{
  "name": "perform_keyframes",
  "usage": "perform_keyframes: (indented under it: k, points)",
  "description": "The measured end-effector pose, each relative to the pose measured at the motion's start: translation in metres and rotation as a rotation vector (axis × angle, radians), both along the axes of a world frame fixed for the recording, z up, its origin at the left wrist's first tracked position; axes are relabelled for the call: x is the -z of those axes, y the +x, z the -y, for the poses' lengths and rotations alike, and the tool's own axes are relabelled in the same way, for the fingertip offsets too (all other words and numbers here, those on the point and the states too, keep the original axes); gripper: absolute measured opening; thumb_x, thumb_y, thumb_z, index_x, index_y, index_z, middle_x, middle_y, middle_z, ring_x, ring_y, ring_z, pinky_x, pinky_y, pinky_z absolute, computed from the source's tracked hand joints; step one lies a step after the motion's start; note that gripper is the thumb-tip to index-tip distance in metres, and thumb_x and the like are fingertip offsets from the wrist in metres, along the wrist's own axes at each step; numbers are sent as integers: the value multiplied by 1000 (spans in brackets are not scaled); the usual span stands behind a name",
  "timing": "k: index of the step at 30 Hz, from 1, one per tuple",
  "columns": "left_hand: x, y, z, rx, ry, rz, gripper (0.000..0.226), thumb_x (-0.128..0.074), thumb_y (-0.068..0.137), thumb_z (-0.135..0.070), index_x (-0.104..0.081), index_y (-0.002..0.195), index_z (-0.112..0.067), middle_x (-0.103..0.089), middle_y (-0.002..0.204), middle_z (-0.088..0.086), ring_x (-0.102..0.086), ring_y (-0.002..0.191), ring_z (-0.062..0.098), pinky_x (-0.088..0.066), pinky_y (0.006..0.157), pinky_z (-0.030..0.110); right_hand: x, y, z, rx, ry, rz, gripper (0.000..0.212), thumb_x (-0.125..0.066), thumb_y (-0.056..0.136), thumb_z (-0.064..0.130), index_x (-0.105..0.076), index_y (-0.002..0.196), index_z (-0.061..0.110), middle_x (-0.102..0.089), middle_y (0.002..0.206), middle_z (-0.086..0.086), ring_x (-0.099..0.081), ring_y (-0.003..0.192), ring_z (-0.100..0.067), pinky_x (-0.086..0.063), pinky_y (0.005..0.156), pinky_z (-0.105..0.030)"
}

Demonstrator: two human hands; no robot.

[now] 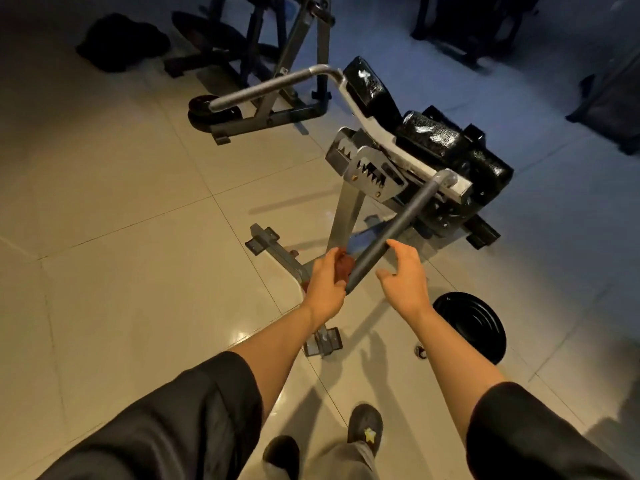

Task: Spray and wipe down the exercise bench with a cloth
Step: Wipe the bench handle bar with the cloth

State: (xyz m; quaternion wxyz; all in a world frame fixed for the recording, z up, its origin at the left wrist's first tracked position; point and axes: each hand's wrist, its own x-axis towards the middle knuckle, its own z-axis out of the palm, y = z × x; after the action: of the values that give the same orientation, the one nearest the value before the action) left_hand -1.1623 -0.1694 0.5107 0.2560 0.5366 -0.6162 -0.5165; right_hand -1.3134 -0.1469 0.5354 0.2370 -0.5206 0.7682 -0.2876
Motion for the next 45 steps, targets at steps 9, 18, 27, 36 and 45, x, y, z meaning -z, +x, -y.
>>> perform_keyframes:
  k: [9,18,27,36,45]
  points:
    - [-2,-13,19,-76,-177,-11,53,-69,83,-1,-56,132,-17,-58,131,4,-51,123,15,-36,107,22,11,-20,6,-89,2,-16,64,-61,90,3,-37,147,18,-36,147,-4,-41,131,-21,-40,107,-38]
    - [-24,-71,59,-67,-290,28,57,-76,77,-4,-59,127,-25,-58,122,5,-50,115,17,-36,100,23,-6,-81,39,-61,-101,3,61,-57,89,-3,-41,145,17,-38,143,-3,-42,127,-18,-44,103,-41]
    - [-39,-148,126,-54,-343,3,57,-77,72,-4,-62,124,-23,-62,123,5,-55,116,21,-44,104,40,-9,-144,82,-163,-122,85,65,-57,90,-4,-38,148,17,-29,156,1,-29,142,-15,-38,110,-44]
    - [-43,-186,161,-9,-405,-24,47,-75,75,-2,-64,118,-18,-65,117,0,-57,110,13,-44,101,30,-3,-156,94,-278,-105,-29,76,-59,90,-1,-23,153,21,-13,156,18,-24,137,-8,-11,96,5]
    - [-40,-163,135,53,-320,3,33,-75,75,-1,-57,93,-22,-62,104,2,-56,98,20,-46,87,32,-6,-139,71,-229,-15,-198,79,-58,92,8,-14,155,25,-1,162,13,-20,139,-13,-33,101,-21]
